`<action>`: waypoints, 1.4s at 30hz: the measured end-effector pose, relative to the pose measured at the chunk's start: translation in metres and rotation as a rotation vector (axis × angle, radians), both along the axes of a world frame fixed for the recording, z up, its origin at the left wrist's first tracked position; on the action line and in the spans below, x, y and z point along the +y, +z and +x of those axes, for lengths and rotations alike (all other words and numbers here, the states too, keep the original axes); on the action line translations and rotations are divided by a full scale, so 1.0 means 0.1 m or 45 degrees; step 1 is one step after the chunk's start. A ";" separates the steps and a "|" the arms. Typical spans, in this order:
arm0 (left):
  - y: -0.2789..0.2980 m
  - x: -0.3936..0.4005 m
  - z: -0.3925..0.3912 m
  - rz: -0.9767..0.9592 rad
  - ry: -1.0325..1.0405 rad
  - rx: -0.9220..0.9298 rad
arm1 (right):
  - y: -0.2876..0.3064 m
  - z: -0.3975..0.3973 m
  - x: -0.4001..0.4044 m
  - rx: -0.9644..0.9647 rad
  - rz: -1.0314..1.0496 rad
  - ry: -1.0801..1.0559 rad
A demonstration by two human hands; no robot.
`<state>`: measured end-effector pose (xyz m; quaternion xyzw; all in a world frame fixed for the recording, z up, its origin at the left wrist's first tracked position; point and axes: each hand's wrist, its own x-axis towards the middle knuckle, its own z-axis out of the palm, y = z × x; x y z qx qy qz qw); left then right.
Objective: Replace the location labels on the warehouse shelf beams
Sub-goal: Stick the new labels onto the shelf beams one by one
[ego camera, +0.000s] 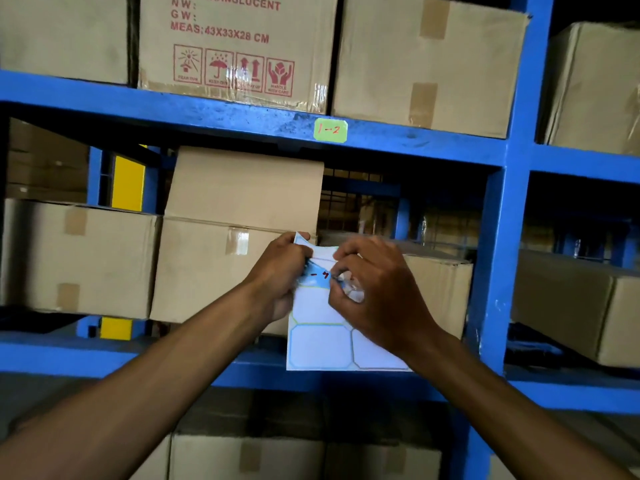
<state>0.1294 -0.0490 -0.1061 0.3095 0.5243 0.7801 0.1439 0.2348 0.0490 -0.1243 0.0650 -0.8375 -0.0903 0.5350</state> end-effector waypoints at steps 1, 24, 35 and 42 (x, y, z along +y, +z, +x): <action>-0.05 0.00 -0.03 -0.004 0.004 -0.027 | -0.05 0.00 -0.02 -0.010 0.008 0.019; -1.27 -0.26 -0.35 -0.182 0.038 -0.282 | -1.25 -0.29 -0.13 0.034 -0.320 0.484; -1.59 -0.28 -0.57 -0.166 0.119 -0.269 | -1.47 -0.28 -0.07 -0.024 -0.394 0.480; -1.79 -0.33 -0.50 -0.149 0.149 -0.020 | -1.49 -0.21 -0.06 -0.282 -1.217 0.571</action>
